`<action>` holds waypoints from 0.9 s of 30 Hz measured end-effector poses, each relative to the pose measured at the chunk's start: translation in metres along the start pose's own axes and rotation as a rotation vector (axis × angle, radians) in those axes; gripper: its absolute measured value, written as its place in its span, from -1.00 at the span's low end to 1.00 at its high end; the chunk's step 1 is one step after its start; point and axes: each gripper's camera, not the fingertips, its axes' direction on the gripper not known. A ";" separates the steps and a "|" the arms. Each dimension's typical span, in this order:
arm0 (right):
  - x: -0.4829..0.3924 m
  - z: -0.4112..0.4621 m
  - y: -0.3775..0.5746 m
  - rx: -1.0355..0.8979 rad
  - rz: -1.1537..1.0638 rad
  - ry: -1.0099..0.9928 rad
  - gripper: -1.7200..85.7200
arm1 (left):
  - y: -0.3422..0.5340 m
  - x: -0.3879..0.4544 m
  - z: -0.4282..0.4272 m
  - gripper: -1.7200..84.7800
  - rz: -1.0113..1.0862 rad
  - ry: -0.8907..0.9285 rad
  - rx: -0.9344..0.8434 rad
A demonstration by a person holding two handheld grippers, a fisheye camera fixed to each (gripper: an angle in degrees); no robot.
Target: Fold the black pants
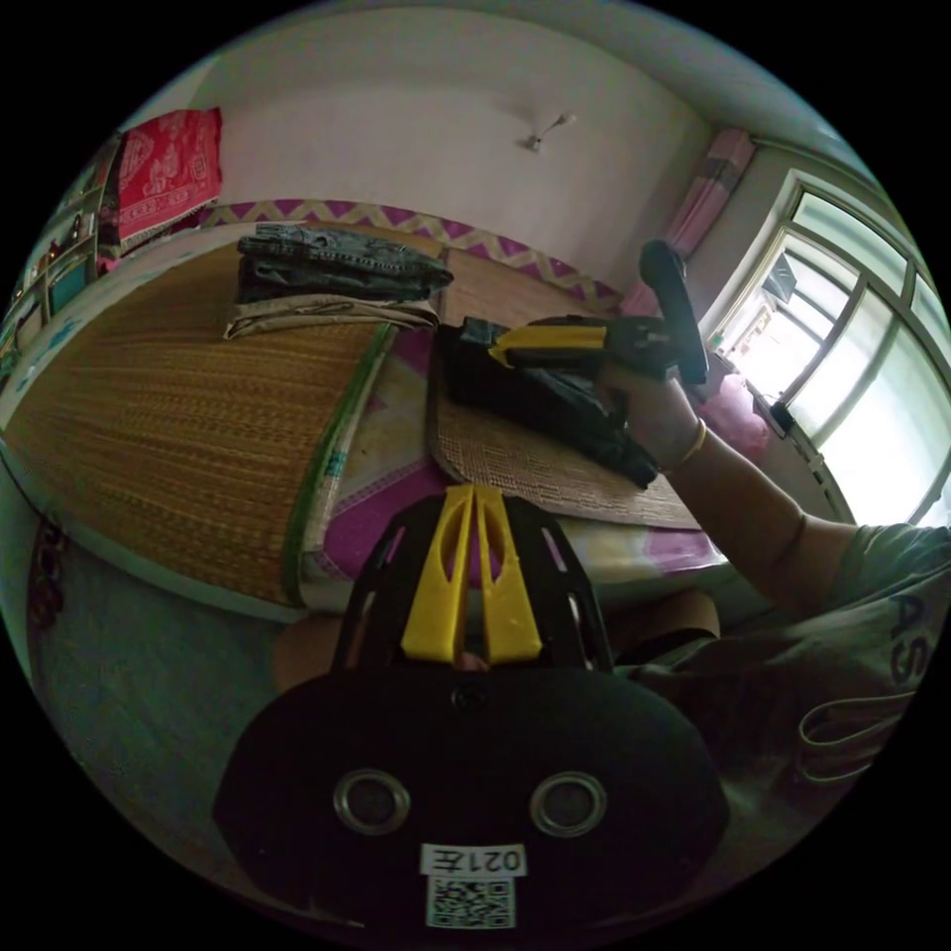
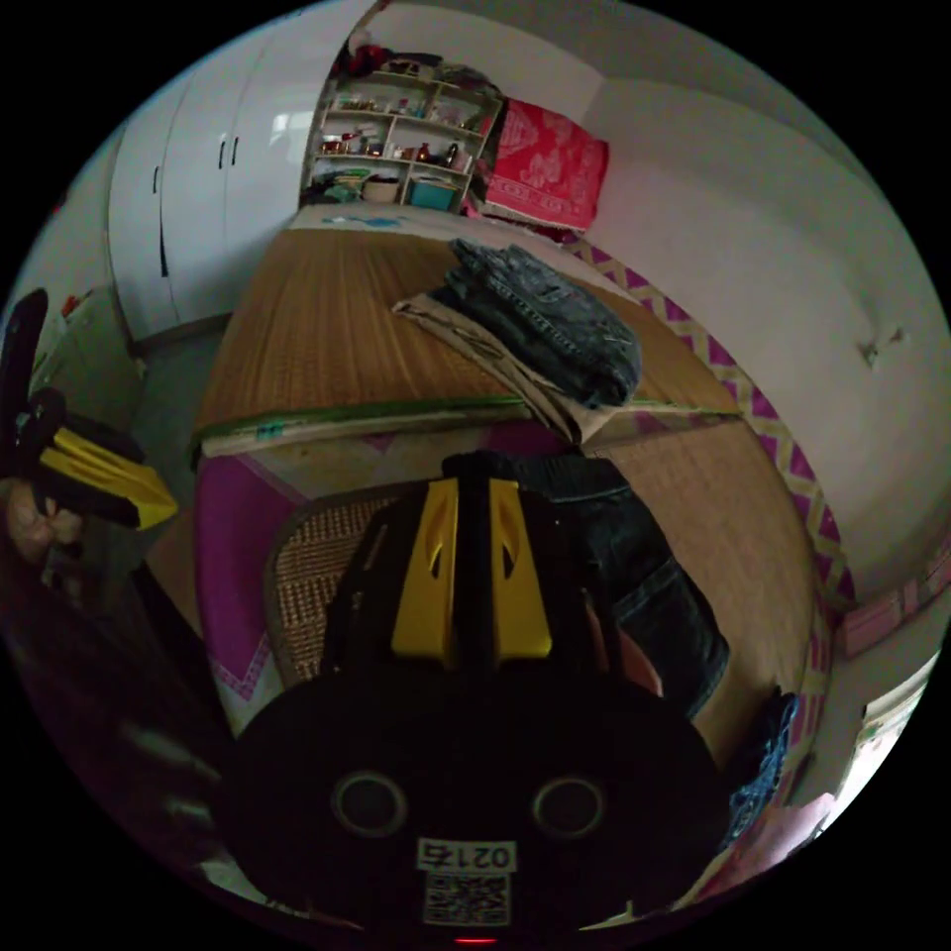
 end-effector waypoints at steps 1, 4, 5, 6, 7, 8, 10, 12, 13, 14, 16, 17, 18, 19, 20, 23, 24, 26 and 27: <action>-0.003 -0.006 -0.002 -0.012 -0.011 0.037 -0.75 | 0.001 0.002 0.002 -0.98 0.002 -0.005 0.000; -0.002 -0.014 -0.008 -0.051 -0.028 0.100 -0.73 | 0.005 0.007 0.006 -0.98 0.005 -0.023 0.002; 0.000 -0.013 -0.009 -0.072 -0.033 0.099 -0.73 | 0.006 0.007 0.007 -0.98 0.004 -0.026 0.002; 0.006 -0.010 -0.012 -0.108 -0.033 0.114 -0.73 | 0.007 0.008 0.010 -0.98 0.000 -0.029 0.002; 0.011 -0.007 -0.013 -0.130 -0.045 0.139 -0.74 | 0.008 0.008 0.012 -0.98 -0.005 -0.027 0.001; 0.015 -0.007 -0.014 -0.137 -0.044 0.138 -0.74 | 0.009 0.009 0.014 -0.98 -0.007 -0.026 0.000; 0.036 -0.006 -0.019 -0.203 -0.034 0.104 -0.77 | 0.011 0.010 0.021 -0.98 -0.017 -0.023 -0.004; 0.057 -0.024 -0.019 -0.193 -0.007 0.086 -0.83 | 0.012 0.013 0.025 -0.98 -0.018 -0.018 -0.004; 0.077 -0.044 -0.016 -0.157 0.030 0.072 -0.85 | 0.013 0.016 0.027 -0.98 -0.018 -0.019 -0.003; 0.090 -0.056 -0.013 -0.131 0.056 0.056 -0.86 | 0.013 0.017 0.028 -0.98 -0.017 -0.022 -0.002; 0.158 -0.121 0.007 -0.011 0.199 -0.016 -0.87 | 0.014 0.022 0.034 -0.98 -0.012 -0.025 -0.002; 0.177 -0.140 0.015 0.021 0.239 -0.029 -0.87 | 0.014 0.023 0.036 -0.98 -0.011 -0.023 -0.004; 0.218 -0.179 0.034 0.089 0.320 -0.058 -0.87 | 0.014 0.026 0.041 -0.98 -0.010 -0.019 -0.009; 0.260 -0.220 0.059 0.158 0.400 -0.078 -0.87 | 0.013 0.029 0.046 -0.98 -0.008 -0.012 -0.013; 0.282 -0.241 0.073 0.188 0.441 -0.080 -0.87 | 0.012 0.031 0.049 -0.98 -0.005 -0.008 -0.015; 0.386 -0.343 0.165 0.320 0.651 -0.069 -0.87 | 0.009 0.043 0.065 -0.98 0.009 0.009 -0.028; 0.422 -0.380 0.211 0.368 0.735 -0.058 -0.87 | 0.007 0.049 0.071 -0.98 0.019 0.017 -0.030; 0.465 -0.428 0.283 0.424 0.855 -0.021 -0.86 | 0.005 0.059 0.081 -0.98 0.033 0.026 -0.032; 0.487 -0.453 0.333 0.441 0.935 0.020 -0.86 | 0.003 0.066 0.088 -0.98 0.043 0.037 -0.029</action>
